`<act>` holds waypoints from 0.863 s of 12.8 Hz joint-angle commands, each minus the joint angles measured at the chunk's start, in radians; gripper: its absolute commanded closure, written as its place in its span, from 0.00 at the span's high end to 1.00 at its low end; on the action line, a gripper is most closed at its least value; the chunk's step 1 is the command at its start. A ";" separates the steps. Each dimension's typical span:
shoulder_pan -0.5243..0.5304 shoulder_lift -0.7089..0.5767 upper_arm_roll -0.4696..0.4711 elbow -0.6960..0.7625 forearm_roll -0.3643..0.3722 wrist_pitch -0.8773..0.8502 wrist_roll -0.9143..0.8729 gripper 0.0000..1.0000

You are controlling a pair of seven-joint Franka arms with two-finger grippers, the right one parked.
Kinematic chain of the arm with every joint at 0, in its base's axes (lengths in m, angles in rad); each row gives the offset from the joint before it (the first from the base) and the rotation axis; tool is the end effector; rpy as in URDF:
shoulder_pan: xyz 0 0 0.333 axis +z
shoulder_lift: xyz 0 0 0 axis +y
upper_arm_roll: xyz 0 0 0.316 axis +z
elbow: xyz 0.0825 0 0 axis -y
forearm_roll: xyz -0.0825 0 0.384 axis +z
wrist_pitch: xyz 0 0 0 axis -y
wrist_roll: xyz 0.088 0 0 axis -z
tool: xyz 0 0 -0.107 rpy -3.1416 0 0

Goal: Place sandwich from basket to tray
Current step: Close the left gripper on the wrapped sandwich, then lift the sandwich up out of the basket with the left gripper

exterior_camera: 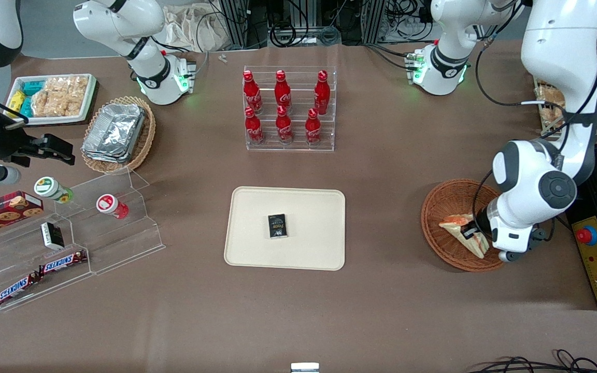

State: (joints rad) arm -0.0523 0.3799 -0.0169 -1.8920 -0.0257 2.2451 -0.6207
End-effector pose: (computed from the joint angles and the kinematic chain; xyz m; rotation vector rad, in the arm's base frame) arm 0.6240 -0.0434 0.3019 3.0000 0.8772 -0.0532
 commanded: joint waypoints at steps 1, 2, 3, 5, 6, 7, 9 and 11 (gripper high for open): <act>-0.012 -0.045 0.000 0.115 -0.011 -0.244 0.001 0.00; -0.014 -0.044 -0.008 0.187 -0.014 -0.359 -0.002 0.00; -0.012 -0.044 -0.023 0.255 -0.016 -0.443 -0.002 0.00; -0.012 -0.045 -0.049 0.335 -0.016 -0.545 0.003 0.00; -0.012 -0.045 -0.076 0.365 -0.016 -0.571 0.003 0.00; -0.012 -0.045 -0.106 0.387 -0.011 -0.579 0.004 0.00; -0.014 -0.036 -0.208 0.422 0.013 -0.581 0.018 0.00; -0.041 -0.032 -0.299 0.421 0.103 -0.570 0.087 0.00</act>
State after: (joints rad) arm -0.0678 0.3259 -0.2558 -1.5080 0.0124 1.6931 -0.5830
